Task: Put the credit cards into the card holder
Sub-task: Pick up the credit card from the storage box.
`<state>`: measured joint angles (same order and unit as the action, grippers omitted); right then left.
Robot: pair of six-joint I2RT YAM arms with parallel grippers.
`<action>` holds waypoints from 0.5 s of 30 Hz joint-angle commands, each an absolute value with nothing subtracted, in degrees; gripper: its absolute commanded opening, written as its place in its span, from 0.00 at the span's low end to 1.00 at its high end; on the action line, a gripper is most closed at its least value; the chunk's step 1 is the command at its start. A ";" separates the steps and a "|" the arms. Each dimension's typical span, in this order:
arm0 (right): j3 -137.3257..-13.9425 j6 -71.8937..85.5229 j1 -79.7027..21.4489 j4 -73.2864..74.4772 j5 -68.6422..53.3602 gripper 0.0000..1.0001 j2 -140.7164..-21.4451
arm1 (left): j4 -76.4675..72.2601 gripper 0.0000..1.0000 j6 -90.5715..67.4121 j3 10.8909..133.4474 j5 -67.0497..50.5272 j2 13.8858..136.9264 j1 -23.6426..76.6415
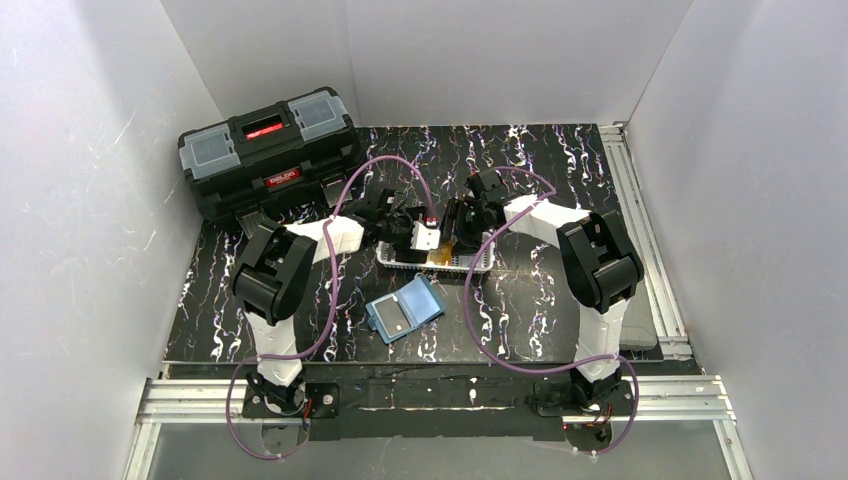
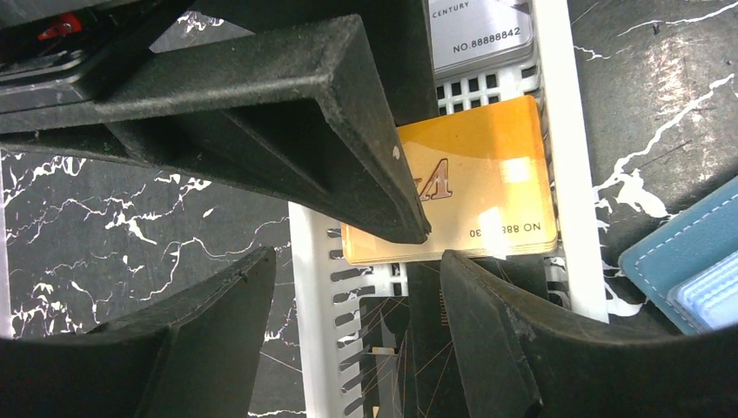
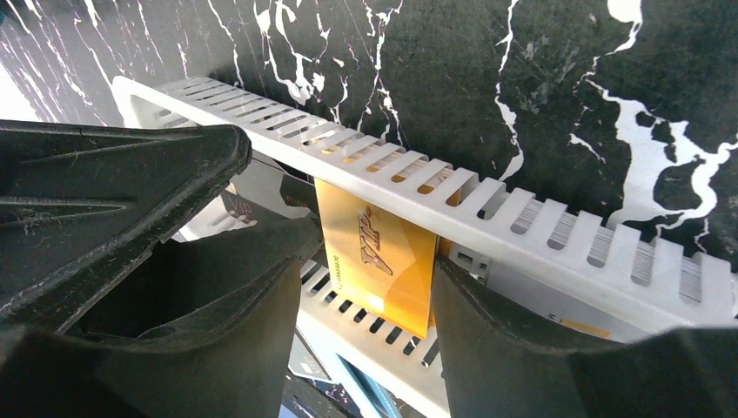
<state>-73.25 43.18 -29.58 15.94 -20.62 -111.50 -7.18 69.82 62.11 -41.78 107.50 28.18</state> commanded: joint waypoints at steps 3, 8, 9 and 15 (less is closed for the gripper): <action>-72.29 43.38 -29.72 14.31 -21.10 0.64 -112.21 | -3.22 0.68 71.31 63.64 -44.85 104.21 28.06; -72.10 43.38 -29.54 14.48 -21.02 0.64 -111.99 | -2.98 0.68 72.40 63.44 -45.38 104.28 28.12; -72.03 43.40 -29.46 14.42 -20.95 0.64 -111.99 | -2.99 0.68 72.53 63.50 -45.42 104.39 28.12; -71.98 43.39 -29.25 14.58 -20.98 0.64 -112.19 | -2.99 0.68 72.37 64.47 -45.86 104.76 28.13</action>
<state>-72.84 43.42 -29.41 15.00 -21.23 -111.50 -4.23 71.83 62.43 -42.85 107.07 28.16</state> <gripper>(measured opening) 0.638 0.676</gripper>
